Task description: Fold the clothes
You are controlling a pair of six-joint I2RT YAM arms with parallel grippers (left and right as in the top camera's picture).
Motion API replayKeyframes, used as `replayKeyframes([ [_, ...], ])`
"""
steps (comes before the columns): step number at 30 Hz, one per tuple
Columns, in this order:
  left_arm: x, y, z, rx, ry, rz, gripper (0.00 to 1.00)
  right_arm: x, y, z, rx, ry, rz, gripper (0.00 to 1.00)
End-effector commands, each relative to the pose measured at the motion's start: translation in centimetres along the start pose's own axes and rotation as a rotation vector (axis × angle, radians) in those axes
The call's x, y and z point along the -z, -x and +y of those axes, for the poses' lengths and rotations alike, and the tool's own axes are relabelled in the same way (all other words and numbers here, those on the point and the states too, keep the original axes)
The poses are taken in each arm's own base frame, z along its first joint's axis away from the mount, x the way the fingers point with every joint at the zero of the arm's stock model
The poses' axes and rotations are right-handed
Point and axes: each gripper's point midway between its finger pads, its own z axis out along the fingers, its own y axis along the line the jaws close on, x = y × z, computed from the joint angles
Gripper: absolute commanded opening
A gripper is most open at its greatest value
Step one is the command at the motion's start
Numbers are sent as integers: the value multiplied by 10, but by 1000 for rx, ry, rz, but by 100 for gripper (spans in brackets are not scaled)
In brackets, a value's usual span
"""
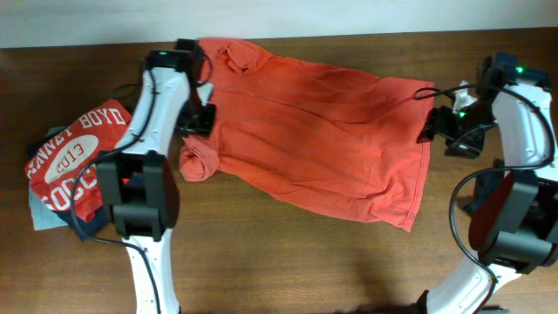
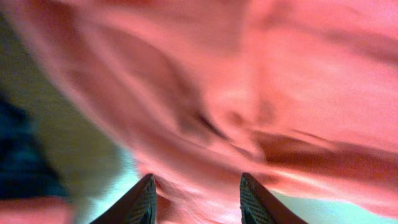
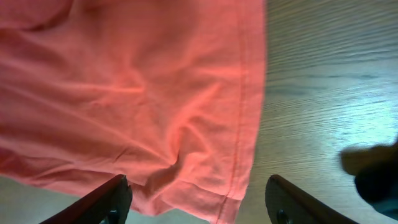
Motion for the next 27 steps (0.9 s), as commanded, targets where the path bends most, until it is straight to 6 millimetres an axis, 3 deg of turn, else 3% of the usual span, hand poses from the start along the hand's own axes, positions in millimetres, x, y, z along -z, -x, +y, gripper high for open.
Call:
replayKeyframes([
  [1,20,-7,-33,15,-46,-11,42,6,-6,25,71,14,-8,75],
  [6,16,-17,-40,-27,14,24,37,-11,-15,46,134,10,17,75],
  [10,9,-33,-31,-11,78,90,38,-41,-20,53,115,2,17,75],
  [19,12,-43,-4,77,244,113,38,-100,-35,36,75,5,17,81],
  [24,6,-41,-5,77,240,109,39,-118,-42,29,17,2,10,81],
  [27,-8,-47,-5,74,238,132,39,-124,-43,26,-10,-7,0,77],
])
